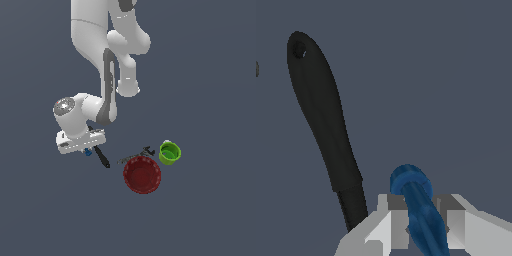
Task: Pick up a designated object from a clutter of objects.
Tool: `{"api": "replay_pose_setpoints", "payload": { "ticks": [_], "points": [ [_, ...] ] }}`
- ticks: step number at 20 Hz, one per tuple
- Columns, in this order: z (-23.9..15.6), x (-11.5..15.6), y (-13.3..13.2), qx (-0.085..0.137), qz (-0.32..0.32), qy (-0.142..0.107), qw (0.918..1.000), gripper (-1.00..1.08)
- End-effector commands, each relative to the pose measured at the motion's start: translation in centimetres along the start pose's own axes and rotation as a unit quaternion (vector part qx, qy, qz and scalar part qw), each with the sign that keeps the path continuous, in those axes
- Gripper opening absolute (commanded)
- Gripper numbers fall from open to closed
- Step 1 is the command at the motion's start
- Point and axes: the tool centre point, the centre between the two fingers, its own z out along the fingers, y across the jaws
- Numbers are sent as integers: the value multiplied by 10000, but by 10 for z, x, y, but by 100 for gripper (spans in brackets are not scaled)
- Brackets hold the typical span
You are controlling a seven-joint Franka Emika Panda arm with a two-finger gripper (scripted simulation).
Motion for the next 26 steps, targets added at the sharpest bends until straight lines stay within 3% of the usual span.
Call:
{"api": "replay_pose_setpoints", "payload": {
  "ticks": [1, 12, 26],
  "points": [
    [-3, 1, 0, -1, -1, 2, 10000, -100],
    [-60, 9, 3, -2, 1, 2, 10000, -100],
    [-205, 33, 13, -7, 5, -3, 10000, -100]
  ]
}}
